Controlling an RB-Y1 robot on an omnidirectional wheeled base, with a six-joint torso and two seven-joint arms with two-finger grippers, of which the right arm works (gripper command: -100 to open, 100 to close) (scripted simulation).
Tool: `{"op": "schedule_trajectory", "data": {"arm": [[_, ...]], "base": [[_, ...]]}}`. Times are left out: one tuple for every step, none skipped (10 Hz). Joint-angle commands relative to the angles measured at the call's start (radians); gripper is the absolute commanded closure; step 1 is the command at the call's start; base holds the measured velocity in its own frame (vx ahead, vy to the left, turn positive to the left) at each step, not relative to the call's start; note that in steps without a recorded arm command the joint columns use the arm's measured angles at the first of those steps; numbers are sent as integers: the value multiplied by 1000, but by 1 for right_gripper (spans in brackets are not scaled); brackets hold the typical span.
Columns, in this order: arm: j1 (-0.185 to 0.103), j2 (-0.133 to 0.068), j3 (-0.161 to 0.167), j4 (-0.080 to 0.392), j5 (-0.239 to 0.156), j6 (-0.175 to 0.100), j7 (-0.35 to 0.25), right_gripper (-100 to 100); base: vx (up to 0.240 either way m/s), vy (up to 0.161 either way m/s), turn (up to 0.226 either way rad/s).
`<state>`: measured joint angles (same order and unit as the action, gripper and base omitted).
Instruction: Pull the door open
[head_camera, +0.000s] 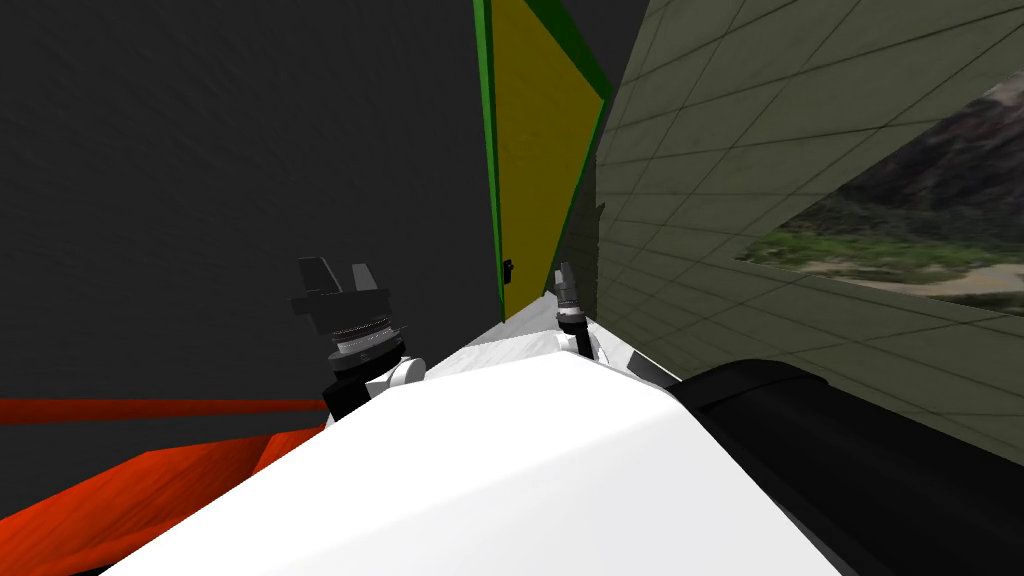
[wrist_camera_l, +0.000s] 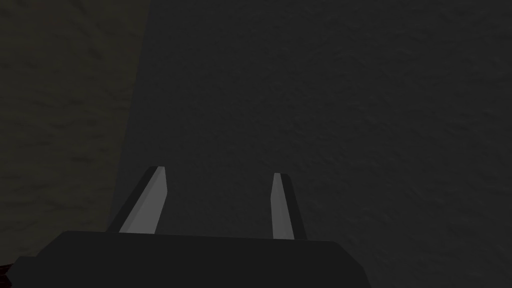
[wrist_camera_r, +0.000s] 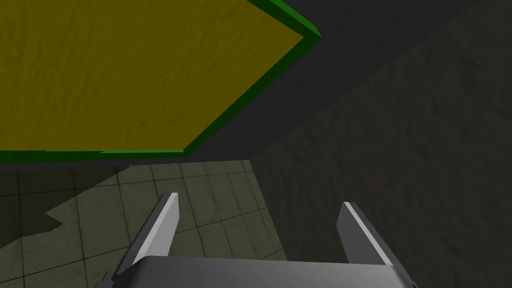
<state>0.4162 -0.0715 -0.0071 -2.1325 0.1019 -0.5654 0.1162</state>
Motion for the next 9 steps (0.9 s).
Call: {"op": "schedule_trajectory", "data": {"arm": [[-15, -9, -5, 31, 8, 0, 15, -100], [-30, -19, -3, 65, 26, 1, 38, -100], [-45, -30, -2, 99, 44, 2, 63, -100], [-60, -41, -1, 128, 62, 4, 88, -100], [-76, -53, 0, 159, 81, 5, 114, -100], [-92, -64, 2, 198, 101, 6, 140, -100], [-109, -76, 3, 234, 120, 7, 167, -100], [-109, -76, 3, 249, 120, 7, 167, -100], [-125, -88, 4, 285, 140, 9, 194, -100]], "base": [[67, -15, 21], [58, -18, 39], [75, -26, 75], [90, -26, 100], [84, -26, 71], [83, -25, 71], [102, -34, 86], [76, -30, 25], [61, -18, 50]]}}
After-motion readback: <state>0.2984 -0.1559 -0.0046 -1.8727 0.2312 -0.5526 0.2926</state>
